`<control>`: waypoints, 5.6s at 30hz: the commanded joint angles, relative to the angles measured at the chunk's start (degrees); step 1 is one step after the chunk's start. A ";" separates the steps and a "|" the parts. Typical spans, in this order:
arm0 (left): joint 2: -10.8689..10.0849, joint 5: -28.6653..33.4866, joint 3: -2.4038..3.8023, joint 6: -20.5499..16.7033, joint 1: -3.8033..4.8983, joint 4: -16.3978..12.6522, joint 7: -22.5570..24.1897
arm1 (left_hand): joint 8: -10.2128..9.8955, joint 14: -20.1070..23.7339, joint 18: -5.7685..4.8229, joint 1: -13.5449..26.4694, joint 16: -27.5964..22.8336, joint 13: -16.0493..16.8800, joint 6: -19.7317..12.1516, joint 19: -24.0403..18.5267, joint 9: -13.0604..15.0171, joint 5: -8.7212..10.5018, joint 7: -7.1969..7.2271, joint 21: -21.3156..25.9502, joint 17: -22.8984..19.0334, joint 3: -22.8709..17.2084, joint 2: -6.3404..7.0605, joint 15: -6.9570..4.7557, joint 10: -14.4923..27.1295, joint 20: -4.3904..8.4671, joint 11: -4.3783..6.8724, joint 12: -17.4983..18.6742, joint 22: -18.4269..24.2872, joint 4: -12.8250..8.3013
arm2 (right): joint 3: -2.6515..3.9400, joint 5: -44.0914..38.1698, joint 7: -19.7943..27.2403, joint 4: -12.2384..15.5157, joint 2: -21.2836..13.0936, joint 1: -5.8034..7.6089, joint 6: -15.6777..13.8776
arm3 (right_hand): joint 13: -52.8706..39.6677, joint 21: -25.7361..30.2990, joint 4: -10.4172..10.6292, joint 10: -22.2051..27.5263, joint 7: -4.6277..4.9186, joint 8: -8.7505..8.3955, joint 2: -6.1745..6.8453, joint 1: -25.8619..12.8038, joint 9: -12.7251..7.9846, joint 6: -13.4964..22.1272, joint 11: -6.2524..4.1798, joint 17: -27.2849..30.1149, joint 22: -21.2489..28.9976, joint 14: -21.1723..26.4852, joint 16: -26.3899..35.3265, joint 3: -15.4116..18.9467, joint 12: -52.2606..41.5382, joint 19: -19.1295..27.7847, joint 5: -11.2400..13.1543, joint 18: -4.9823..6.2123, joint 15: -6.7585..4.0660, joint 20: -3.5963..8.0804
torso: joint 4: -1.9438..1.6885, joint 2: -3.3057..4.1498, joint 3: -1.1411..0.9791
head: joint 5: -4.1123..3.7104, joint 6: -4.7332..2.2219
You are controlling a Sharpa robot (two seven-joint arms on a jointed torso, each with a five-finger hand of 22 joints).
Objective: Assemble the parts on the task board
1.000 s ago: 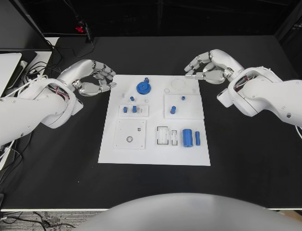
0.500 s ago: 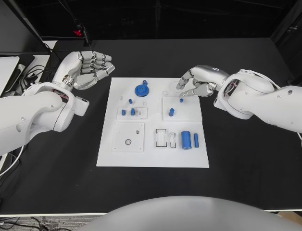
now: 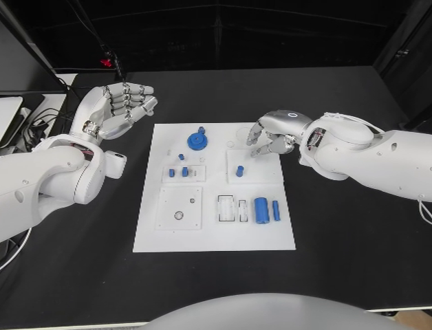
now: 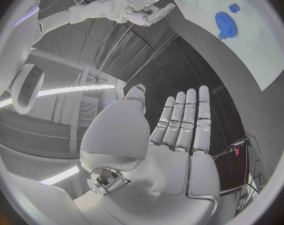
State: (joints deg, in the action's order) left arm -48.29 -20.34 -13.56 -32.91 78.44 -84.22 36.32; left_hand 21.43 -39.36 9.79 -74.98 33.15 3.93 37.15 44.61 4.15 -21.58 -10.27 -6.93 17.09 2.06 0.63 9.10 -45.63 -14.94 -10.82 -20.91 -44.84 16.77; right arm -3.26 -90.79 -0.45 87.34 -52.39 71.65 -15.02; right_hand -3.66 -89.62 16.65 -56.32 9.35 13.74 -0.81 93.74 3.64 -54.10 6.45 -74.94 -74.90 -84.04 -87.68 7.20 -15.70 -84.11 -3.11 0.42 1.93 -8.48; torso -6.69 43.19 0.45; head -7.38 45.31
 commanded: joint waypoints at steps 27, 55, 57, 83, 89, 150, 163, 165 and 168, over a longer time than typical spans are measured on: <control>0.13 1.75 0.05 0.71 0.03 -0.42 1.56 | 1.69 -0.10 0.58 -1.19 1.62 0.05 -1.08 1.03 0.01 -0.47 -3.11 0.46 -0.76 1.15 -1.20 -0.11 0.67 -0.32 0.18 -1.98 0.77 -0.10 | 0.04 -6.01 -8.74 -1.55 2.80 -0.46 6.29 | 0.08 0.81 -0.03 -2.42 -0.22 -3.07 0.47 1.04 0.03 -0.84 -0.33 -7.72 -14.46 -4.47 0.16 -4.04 1.98 -4.98 0.39 -0.02 -0.05 0.39 | 0.03 -0.01 0.02 | 0.04 -1.02; 0.18 1.75 0.05 0.61 -0.02 -0.11 0.65 | 3.41 -1.43 0.63 -2.53 4.10 -0.08 -1.90 3.00 -0.09 -1.10 -2.99 -0.26 -1.21 2.26 -2.40 -0.53 1.50 0.11 0.35 -3.88 1.07 -0.07 | 0.04 -9.79 -10.55 0.08 2.90 -0.75 5.24 | 0.21 1.48 0.09 -10.46 -1.33 -4.10 0.96 0.48 0.22 -5.70 -2.00 -6.93 -14.10 -4.34 0.48 -7.30 4.72 -4.53 0.39 0.19 -1.55 1.80 | 0.04 0.01 -0.03 | 0.05 -0.21; 0.18 1.75 0.05 0.64 -0.03 -0.08 0.61 | 3.41 -1.43 0.63 -2.53 4.10 -0.08 -1.90 3.00 -0.09 -1.10 -2.99 -0.26 -1.21 2.26 -2.40 -0.53 1.50 0.11 0.35 -3.88 1.07 -0.07 | 0.04 -10.59 -10.79 0.33 2.84 -0.78 4.98 | 0.21 1.48 0.08 -10.59 -1.36 -4.19 1.02 0.51 0.20 -5.71 -2.02 -6.93 -14.10 -4.34 0.49 -7.39 4.86 -4.53 0.39 0.19 -1.56 1.83 | 0.06 0.01 -0.03 | 0.09 -0.17; 0.27 1.75 0.05 1.02 -0.09 0.16 0.14 | 3.59 -1.56 0.62 -2.62 4.38 -0.09 -1.96 3.17 -0.11 -1.14 -2.97 -0.35 -1.23 2.41 -2.51 -0.57 1.56 0.17 0.37 -4.09 1.07 -0.06 | 0.04 -14.62 -14.20 3.15 1.99 -1.20 3.32 | -0.04 2.13 0.12 -12.91 -1.59 -6.59 2.76 -0.65 0.15 -4.38 -2.37 -6.10 -13.76 -4.22 0.83 -8.84 6.87 -4.12 0.42 0.39 -1.86 2.17 | 0.02 -0.03 0.01 | 0.04 -0.07; 0.27 1.75 0.05 1.07 -0.09 0.17 0.00 | 3.65 -1.58 0.62 -2.65 4.46 -0.08 -1.97 3.21 -0.11 -1.15 -2.96 -0.38 -1.23 2.45 -2.55 -0.59 1.55 0.18 0.38 -4.17 1.07 -0.06 | 0.04 -14.64 -15.47 3.13 1.97 -1.21 4.93 | 0.13 2.23 0.10 -12.45 -1.19 -6.45 2.92 -0.87 0.32 -5.42 -2.05 -6.06 -13.71 -4.23 0.86 -9.55 7.93 -4.06 0.42 0.41 -1.68 2.18 | 0.04 -0.03 -0.01 | -0.01 -0.01; 0.50 1.75 0.04 1.23 -0.11 0.46 -0.85 | 3.97 -1.61 0.60 -2.94 4.80 -0.08 -1.95 3.38 -0.11 -1.33 -2.90 -0.48 -1.31 2.60 -2.78 -0.65 1.55 0.26 0.45 -4.54 1.09 -0.08 | 0.04 -12.24 -14.82 2.92 2.42 -1.21 5.98 | 0.14 2.68 -0.10 -15.19 -2.01 -6.39 3.65 -0.43 0.53 -10.10 -2.65 -4.99 -13.49 -4.06 1.33 -14.64 10.59 -3.84 0.42 0.53 -2.10 2.46 | 0.01 -0.01 0.00 | 0.22 0.84; 0.51 1.75 0.04 1.34 -0.11 0.47 -1.07 | 3.97 -1.61 0.60 -2.94 4.80 -0.08 -1.96 3.38 -0.11 -1.33 -2.89 -0.48 -1.31 2.60 -2.78 -0.65 1.55 0.26 0.45 -4.55 1.09 -0.08 | 0.04 -11.88 -15.00 2.87 2.50 -1.22 5.79 | 0.18 2.73 -0.04 -15.24 -1.42 -7.72 5.20 -0.46 0.10 -8.85 -2.32 -4.78 -13.47 -4.04 1.43 -15.74 11.61 -3.82 0.43 0.53 -1.93 2.54 | 0.02 -0.03 0.00 | 0.32 0.78; 0.50 1.75 0.04 1.33 -0.11 0.49 -1.09 | 4.01 -1.59 0.59 -2.99 4.85 -0.09 -1.98 3.40 -0.12 -1.35 -2.89 -0.49 -1.33 2.64 -2.80 -0.65 1.55 0.27 0.46 -4.61 1.09 -0.08 | 0.04 -11.86 -14.92 2.90 2.50 -1.22 5.65 | 0.18 2.69 -0.05 -15.25 -1.29 -7.95 5.43 -0.31 0.07 -8.57 -2.24 -4.79 -13.49 -4.05 1.43 -15.98 11.72 -3.85 0.43 0.52 -1.85 2.51 | 0.02 -0.02 0.00 | 0.35 0.78; 0.50 1.75 0.04 1.30 -0.11 0.50 -1.11 | 4.02 -1.58 0.59 -2.99 4.85 -0.08 -1.98 3.40 -0.12 -1.35 -2.89 -0.49 -1.33 2.64 -2.80 -0.65 1.55 0.27 0.46 -4.62 1.10 -0.08 | 0.04 -11.85 -14.80 2.95 2.52 -1.22 5.50 | 0.17 2.66 -0.09 -15.31 -1.24 -8.09 5.69 -0.05 0.11 -8.51 -2.17 -4.85 -13.51 -4.06 1.40 -16.35 11.83 -3.87 0.44 0.51 -1.77 2.48 | -0.01 -0.01 -0.01 | 0.34 0.77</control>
State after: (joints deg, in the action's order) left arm -47.84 -18.80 -13.57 -32.02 78.26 -83.69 35.10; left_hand 25.24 -40.40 9.78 -77.69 37.80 3.87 35.53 47.49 4.11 -22.70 -10.07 -7.16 15.84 4.36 -2.06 8.48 -44.51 -14.74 -10.31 -25.24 -43.79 16.57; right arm -3.15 -102.85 -15.87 90.19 -49.94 70.47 -9.09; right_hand -3.52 -87.12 16.60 -71.46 8.01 5.76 4.53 93.65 3.77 -62.98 4.00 -74.90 -74.93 -84.05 -86.54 -8.81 -4.18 -83.92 -2.95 0.43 0.29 -6.24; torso -6.66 43.17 0.45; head -7.04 46.08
